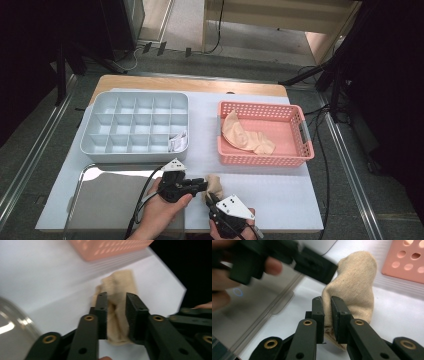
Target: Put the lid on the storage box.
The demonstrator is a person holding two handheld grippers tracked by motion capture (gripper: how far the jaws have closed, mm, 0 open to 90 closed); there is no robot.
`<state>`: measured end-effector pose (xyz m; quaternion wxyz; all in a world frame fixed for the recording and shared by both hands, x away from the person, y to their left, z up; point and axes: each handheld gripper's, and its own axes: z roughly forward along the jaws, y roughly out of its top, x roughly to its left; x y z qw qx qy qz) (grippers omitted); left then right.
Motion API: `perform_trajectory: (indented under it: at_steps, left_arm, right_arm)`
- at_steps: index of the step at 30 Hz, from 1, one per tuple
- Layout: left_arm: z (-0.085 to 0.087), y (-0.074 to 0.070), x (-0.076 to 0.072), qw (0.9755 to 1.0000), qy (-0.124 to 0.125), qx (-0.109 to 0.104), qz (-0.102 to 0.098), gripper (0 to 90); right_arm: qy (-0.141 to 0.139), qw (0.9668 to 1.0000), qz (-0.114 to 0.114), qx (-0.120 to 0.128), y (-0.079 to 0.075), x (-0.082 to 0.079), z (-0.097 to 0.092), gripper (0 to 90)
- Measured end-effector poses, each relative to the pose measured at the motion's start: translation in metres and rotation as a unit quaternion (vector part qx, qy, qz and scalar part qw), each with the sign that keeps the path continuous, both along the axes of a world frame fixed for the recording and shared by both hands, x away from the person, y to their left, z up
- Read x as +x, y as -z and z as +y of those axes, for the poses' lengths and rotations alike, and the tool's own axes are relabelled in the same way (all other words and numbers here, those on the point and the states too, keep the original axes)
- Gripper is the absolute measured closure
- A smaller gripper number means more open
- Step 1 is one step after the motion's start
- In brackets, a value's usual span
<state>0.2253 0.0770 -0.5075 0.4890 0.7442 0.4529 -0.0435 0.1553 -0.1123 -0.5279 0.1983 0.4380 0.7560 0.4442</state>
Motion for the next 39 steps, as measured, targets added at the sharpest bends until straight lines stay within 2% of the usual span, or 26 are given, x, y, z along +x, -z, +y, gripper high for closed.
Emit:
perform_trajectory:
  at_steps: [2, 3, 5, 9, 12, 13, 16, 18, 20, 22, 25, 27, 29, 32, 39]
  left_arm:
    - [-0.004, -0.002, -0.001, 1.0, 0.007, -0.005, 0.0, 66.4]
    - [-0.008, -0.001, -0.001, 0.9999, 0.012, 0.002, 0.003, 64.6]
    - [-0.014, 0.004, 0.001, 0.9997, 0.011, 0.019, 0.006, 66.7]
    - [-0.013, 0.008, 0.003, 0.9997, 0.004, 0.017, 0.016, 70.9]
    - [-0.012, 0.008, 0.004, 0.9997, 0.005, 0.017, 0.015, 71.5]
    - [-0.012, 0.009, 0.004, 0.9997, 0.005, 0.016, 0.019, 71.6]
    - [-0.013, 0.011, 0.003, 0.9996, 0.008, 0.018, 0.021, 71.6]
    - [-0.014, 0.011, 0.003, 0.9996, 0.006, 0.021, 0.02, 70.5]
    - [-0.012, 0.011, 0.003, 0.9995, 0.003, 0.024, 0.02, 66.5]
    - [-0.012, 0.012, 0.003, 0.9994, -0.001, 0.026, 0.023, 57.8]
    - [-0.012, 0.014, 0.004, 0.9987, -0.007, 0.037, 0.033, 43.6]
    - [-0.013, 0.016, 0.006, 0.9984, -0.016, 0.037, 0.041, 39.3]
    - [-0.014, 0.017, 0.006, 0.9982, -0.013, 0.036, 0.046, 38.0]
    - [-0.017, 0.019, 0.005, 0.9982, -0.011, 0.04, 0.044, 38.8]
    - [-0.019, 0.026, 0.009, 0.997, 0.005, 0.0, 0.077, 61.7]
  right_arm:
    - [0.0, 1.0, 0.002, 0.002, 0.0, 0.0, -0.001, 81.4]
    - [-0.001, 1.0, 0.002, 0.003, 0.0, 0.0, -0.001, 81.2]
    - [-0.004, 1.0, 0.004, 0.007, 0.0, -0.001, -0.001, 78.8]
    - [-0.022, 0.9995, 0.012, 0.018, -0.004, -0.005, -0.007, 73.2]
    - [-0.03, 0.9991, 0.01, 0.028, -0.008, -0.01, -0.011, 76.6]
    - [-0.028, 0.9989, 0.0, 0.036, -0.014, -0.015, -0.018, 83.3]
    - [-0.006, 0.9988, -0.017, 0.045, -0.02, -0.017, -0.024, 86.5]
    - [-0.007, 0.9994, -0.01, 0.032, -0.017, -0.013, -0.021, 86.5]
    - [-0.012, 0.9999, 0.006, 0.006, -0.008, -0.01, -0.013, 86.3]
    - [-0.015, 0.9997, 0.014, -0.015, 0.001, -0.008, -0.007, 86.4]
    - [-0.01, 0.9997, 0.018, -0.014, 0.003, -0.007, -0.006, 87.1]
    - [-0.009, 0.9997, 0.018, -0.014, 0.004, -0.007, -0.007, 87.3]
    - [-0.008, 0.9997, 0.019, -0.013, 0.004, -0.007, -0.007, 87.6]
    - [-0.007, 0.9997, 0.021, -0.011, 0.004, -0.006, -0.007, 88.3]
    - [-0.007, 0.9996, 0.027, -0.009, 0.004, -0.006, -0.008, 90.0]
